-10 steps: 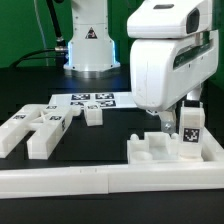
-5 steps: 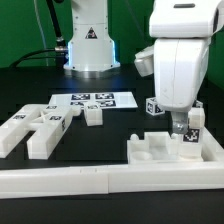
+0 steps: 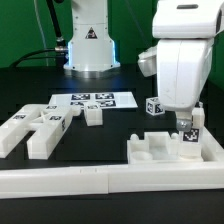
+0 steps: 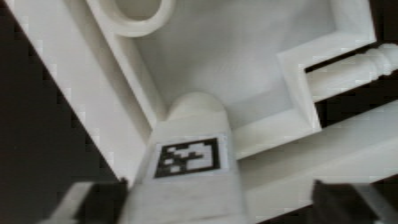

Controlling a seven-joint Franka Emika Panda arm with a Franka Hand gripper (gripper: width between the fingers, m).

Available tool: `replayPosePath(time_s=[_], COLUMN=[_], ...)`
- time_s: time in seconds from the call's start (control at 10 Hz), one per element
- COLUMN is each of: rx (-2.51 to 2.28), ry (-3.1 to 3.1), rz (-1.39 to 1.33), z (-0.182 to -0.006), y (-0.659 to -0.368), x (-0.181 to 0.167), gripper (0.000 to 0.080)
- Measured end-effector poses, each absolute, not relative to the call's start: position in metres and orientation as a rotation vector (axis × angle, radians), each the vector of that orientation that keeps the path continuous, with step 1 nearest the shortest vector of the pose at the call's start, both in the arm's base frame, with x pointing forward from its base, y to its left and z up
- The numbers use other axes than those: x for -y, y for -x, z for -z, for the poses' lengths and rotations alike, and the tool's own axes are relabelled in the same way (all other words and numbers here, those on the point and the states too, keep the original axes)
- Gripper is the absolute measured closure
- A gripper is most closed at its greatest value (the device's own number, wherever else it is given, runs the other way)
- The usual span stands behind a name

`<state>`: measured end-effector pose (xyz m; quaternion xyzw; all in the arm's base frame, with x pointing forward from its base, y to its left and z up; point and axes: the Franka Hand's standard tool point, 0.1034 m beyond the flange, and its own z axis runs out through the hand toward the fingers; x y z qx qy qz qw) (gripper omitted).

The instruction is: Assemble chair

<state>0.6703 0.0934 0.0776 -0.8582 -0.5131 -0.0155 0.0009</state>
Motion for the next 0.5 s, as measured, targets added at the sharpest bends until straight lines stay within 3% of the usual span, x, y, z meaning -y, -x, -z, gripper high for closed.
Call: replayPosePath(time_s=[0.1, 0.2, 0.5], rx=[1.609, 1.567, 1.267], ry=[2.696, 2.719, 2.867], rz=[0.049, 0.048, 0.048], z=[-0.0776, -0.0775, -0.0774], y=[-0.6704, -0.6702, -0.6702], x=[-0.0928, -0.0926, -0.0928], gripper=[0.0382, 0.0510, 0.0509])
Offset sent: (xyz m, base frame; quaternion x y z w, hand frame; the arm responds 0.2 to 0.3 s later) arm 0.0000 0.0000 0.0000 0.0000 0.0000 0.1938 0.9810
